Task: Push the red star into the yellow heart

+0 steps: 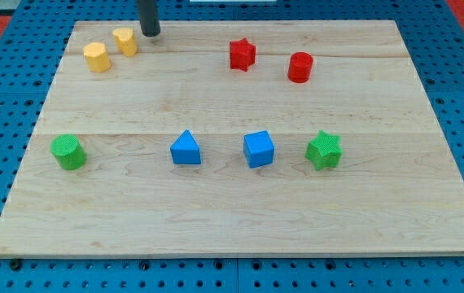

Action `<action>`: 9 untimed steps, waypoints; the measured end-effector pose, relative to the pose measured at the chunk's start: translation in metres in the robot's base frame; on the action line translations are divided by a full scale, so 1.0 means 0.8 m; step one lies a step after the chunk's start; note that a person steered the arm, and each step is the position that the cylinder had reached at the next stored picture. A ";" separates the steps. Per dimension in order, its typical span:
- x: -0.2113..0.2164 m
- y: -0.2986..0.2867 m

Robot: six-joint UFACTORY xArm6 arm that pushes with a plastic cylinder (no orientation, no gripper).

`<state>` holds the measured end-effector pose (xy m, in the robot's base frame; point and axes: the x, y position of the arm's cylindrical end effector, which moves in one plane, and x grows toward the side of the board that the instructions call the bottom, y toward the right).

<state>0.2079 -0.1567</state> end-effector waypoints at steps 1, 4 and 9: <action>0.030 0.018; 0.160 0.297; 0.113 0.261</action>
<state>0.2979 0.0519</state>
